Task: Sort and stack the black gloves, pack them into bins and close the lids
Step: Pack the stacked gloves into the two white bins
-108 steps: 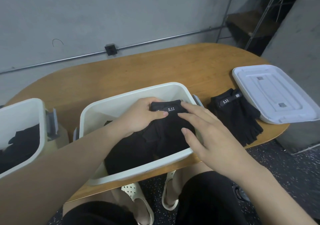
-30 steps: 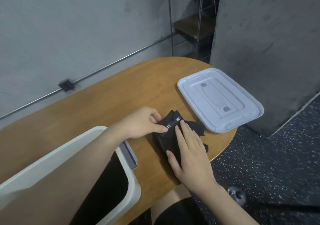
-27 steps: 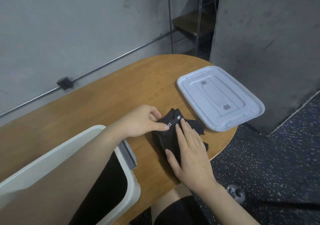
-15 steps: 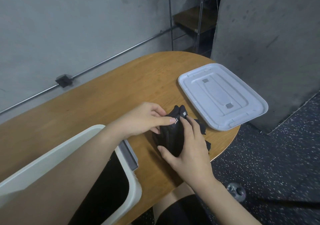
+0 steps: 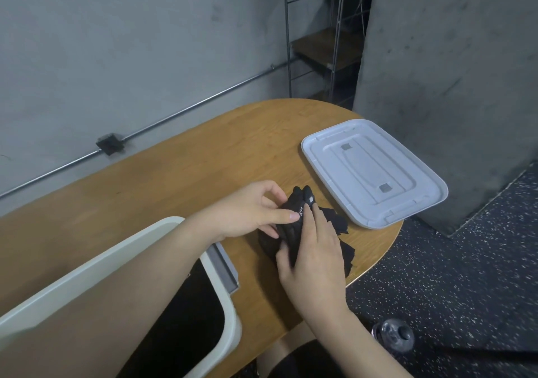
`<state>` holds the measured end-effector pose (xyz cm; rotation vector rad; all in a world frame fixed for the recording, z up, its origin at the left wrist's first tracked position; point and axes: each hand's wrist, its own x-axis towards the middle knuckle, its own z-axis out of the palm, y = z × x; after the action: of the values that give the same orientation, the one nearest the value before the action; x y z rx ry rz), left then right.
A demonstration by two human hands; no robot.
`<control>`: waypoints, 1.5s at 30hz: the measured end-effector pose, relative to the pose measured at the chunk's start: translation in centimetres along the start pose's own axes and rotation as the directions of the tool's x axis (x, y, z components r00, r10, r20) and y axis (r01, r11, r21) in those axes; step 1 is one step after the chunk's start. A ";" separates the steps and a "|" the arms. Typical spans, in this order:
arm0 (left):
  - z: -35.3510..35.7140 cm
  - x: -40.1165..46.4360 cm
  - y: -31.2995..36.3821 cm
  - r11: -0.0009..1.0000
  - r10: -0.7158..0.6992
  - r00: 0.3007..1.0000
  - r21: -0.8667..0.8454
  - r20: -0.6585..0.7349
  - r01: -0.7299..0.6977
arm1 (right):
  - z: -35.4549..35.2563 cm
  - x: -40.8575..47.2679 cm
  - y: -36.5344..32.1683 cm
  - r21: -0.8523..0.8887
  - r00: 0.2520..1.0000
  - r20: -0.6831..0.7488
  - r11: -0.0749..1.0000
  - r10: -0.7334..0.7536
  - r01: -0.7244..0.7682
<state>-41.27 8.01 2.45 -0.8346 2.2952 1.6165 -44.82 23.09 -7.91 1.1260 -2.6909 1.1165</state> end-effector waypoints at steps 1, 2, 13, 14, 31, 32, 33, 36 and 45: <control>0.0 0.0 0.0 1.000 0.018 1.000 0.006 0.001 -0.018 | -0.1 0.1 -0.2 0.035 1.000 -0.017 0.999 0.022 -0.021; -0.1 -0.1 -0.1 0.999 0.033 0.999 0.013 0.002 -0.033 | -0.2 0.2 -0.3 0.079 0.998 -0.034 0.996 0.050 -0.047; 0.6 -1.5 0.1 0.962 0.172 0.985 0.213 0.004 -0.169 | -4.6 0.9 -0.3 0.254 0.981 0.015 0.948 0.194 -0.192; 0.9 -1.7 0.3 0.958 0.200 0.980 0.210 -0.007 -0.194 | -5.2 1.0 -0.2 0.276 0.983 0.015 0.944 0.183 -0.180; 0.5 -12.1 7.4 0.672 0.689 0.671 0.590 -0.276 -0.447 | -17.4 0.4 -6.2 0.517 0.973 -0.067 0.827 -0.219 0.222; 0.0 -13.4 7.4 0.665 0.696 0.658 0.604 -0.287 -0.439 | -17.7 0.1 -7.0 0.553 0.969 -0.034 0.803 -0.246 0.224; -0.5 -14.6 7.1 0.661 0.698 0.652 0.615 -0.296 -0.430 | -17.9 -0.2 -7.9 0.584 0.962 0.000 0.781 -0.273 0.221; -2.4 -18.4 5.8 0.622 0.709 0.647 0.679 -0.279 -0.389 | -18.0 -1.2 -10.6 0.656 0.929 0.076 0.720 -0.362 0.226; -5.8 -28.5 -0.1 0.766 0.526 0.784 0.585 -0.330 -0.267 | -14.6 -4.3 -18.4 0.786 0.763 0.267 0.591 -0.589 0.181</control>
<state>-17.09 11.92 18.13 -0.6683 3.2470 0.8517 -33.65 25.86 12.96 2.3062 -1.9885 2.1062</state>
